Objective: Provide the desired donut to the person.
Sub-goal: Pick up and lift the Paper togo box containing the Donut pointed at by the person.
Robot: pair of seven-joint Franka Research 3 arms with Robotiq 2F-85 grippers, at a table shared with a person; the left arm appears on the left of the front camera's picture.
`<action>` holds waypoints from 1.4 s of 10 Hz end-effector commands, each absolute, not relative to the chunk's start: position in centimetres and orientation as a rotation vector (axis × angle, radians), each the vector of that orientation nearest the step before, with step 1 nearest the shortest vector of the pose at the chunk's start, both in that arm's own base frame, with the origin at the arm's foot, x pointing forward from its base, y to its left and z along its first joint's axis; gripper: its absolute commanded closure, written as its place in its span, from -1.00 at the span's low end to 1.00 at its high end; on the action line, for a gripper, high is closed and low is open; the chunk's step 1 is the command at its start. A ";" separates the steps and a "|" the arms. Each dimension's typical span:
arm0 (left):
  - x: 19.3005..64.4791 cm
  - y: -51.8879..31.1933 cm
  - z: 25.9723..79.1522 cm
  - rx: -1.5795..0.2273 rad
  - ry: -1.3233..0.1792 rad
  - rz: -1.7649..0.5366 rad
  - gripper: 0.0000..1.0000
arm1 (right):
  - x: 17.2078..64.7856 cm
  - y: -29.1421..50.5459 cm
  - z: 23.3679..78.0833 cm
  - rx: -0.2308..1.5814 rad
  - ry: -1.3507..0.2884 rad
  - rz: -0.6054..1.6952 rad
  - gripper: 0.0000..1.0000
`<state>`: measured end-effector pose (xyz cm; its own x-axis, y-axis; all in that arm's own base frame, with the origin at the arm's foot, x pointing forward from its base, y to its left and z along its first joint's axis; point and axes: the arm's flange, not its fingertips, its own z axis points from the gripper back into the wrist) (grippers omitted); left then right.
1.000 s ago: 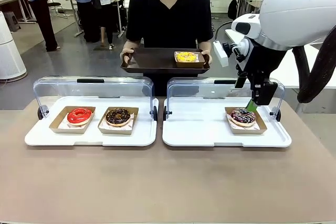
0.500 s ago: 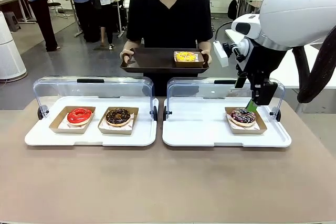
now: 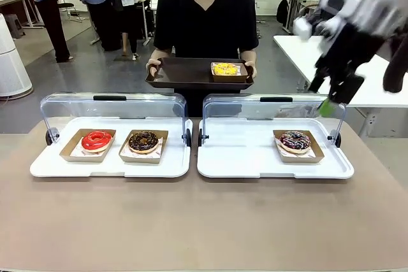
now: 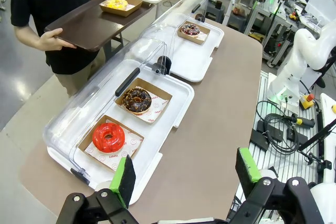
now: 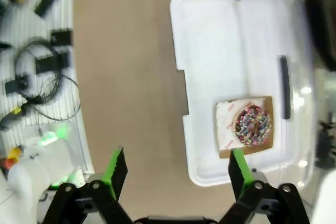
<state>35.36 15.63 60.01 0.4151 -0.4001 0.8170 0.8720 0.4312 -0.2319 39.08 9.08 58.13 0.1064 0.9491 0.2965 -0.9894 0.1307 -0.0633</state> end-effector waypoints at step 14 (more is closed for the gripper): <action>35.2 15.7 60.0 -0.731 -0.755 -0.907 -1.00 | 39.3 -19.8 59.2 0.799 -0.972 1.085 -1.00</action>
